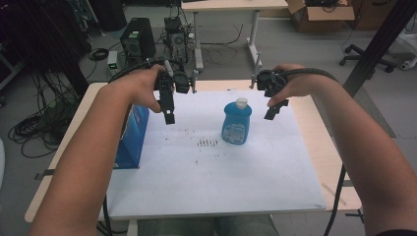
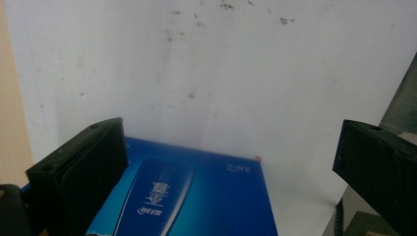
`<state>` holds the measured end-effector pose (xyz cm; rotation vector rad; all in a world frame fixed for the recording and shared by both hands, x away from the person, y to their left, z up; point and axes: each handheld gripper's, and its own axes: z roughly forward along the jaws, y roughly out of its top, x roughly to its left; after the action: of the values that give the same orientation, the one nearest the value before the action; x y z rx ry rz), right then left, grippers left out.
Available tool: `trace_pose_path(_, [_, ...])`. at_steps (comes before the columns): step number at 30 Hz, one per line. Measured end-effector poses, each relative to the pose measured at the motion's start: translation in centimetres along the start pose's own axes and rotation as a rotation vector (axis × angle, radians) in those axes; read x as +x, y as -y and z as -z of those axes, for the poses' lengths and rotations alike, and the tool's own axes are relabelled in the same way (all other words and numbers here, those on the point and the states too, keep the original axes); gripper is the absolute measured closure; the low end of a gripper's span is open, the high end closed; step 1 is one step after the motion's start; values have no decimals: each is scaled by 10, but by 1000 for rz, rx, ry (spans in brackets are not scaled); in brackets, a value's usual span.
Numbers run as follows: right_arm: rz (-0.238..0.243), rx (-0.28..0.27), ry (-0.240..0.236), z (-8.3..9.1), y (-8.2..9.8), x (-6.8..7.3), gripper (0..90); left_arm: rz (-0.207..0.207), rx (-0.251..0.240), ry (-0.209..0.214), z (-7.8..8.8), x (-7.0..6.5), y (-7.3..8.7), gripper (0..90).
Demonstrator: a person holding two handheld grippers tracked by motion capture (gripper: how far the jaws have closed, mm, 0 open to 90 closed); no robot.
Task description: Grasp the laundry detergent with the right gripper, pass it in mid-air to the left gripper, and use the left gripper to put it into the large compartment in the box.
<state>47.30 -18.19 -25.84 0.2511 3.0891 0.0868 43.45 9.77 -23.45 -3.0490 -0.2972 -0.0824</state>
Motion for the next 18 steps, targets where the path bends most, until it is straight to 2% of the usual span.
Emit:
trace_pose_path(10, [3,-4,-1,0,-1,0,47,-2,-11,-4,1,-5,1,4])
trace_pose_path(18, [-9,-29,8,3,5,1,42,-4,4,2,2,-12,2,4])
